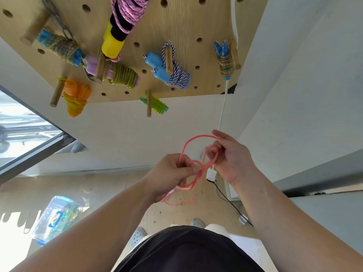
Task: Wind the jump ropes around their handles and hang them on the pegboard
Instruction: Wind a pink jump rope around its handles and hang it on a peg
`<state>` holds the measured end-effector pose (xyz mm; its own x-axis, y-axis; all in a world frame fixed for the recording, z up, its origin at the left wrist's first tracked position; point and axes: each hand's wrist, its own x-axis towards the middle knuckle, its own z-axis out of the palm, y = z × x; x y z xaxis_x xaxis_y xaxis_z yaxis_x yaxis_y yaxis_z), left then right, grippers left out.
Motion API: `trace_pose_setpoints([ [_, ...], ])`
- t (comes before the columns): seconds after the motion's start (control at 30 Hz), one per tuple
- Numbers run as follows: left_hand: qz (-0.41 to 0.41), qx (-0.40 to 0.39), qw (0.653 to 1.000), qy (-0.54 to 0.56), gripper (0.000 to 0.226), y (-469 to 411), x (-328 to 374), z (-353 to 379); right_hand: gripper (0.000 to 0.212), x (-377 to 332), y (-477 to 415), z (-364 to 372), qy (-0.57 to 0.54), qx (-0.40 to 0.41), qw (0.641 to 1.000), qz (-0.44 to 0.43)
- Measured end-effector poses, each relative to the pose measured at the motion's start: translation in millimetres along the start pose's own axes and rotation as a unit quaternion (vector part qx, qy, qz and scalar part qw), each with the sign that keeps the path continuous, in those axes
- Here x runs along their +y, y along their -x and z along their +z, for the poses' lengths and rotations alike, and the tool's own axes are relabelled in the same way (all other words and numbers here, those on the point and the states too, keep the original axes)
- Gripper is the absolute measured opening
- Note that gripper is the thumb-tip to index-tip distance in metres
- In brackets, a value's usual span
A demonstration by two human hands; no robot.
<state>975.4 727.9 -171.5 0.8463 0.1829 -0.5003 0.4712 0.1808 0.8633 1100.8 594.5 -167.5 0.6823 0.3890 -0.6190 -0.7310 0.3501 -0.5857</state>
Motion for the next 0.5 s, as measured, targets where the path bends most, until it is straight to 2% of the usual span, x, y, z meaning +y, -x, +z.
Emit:
trace_pose_setpoints([
  [0.07, -0.015, 0.043, 0.997, 0.062, 0.019, -4, 6, 1, 0.019, -2, 0, -7, 0.036, -0.028, 0.999, 0.015],
  [0.17, -0.037, 0.091, 0.966, 0.240, 0.019, -12, 17, 3, 0.049, 9, 3, -19, 0.173, -0.064, 0.982, 0.032],
  [0.23, -0.039, 0.116, 0.948, 0.295, 0.016, -16, 22, 4, 0.060, 22, 10, -26, 0.278, -0.070, 0.958, -0.019],
  [0.27, -0.039, 0.123, 0.943, 0.305, 0.015, -18, 25, 6, 0.056, 28, 13, -31, 0.323, -0.079, 0.942, -0.050],
  [0.33, -0.035, 0.129, 0.939, 0.318, 0.015, -19, 31, 9, 0.038, 37, 17, -39, 0.423, -0.138, 0.893, -0.066],
  [0.43, -0.020, 0.122, 0.945, 0.304, 0.014, -16, 41, 14, 0.025, 49, 16, -48, 0.605, -0.222, 0.764, -0.034],
  [0.47, -0.011, 0.121, 0.951, 0.286, 0.014, -14, 44, 14, 0.027, 50, 13, -52, 0.627, -0.228, 0.744, -0.031],
  [0.5, -0.002, 0.126, 0.957, 0.263, 0.014, -13, 45, 13, 0.029, 50, 12, -56, 0.619, -0.229, 0.751, -0.025],
])
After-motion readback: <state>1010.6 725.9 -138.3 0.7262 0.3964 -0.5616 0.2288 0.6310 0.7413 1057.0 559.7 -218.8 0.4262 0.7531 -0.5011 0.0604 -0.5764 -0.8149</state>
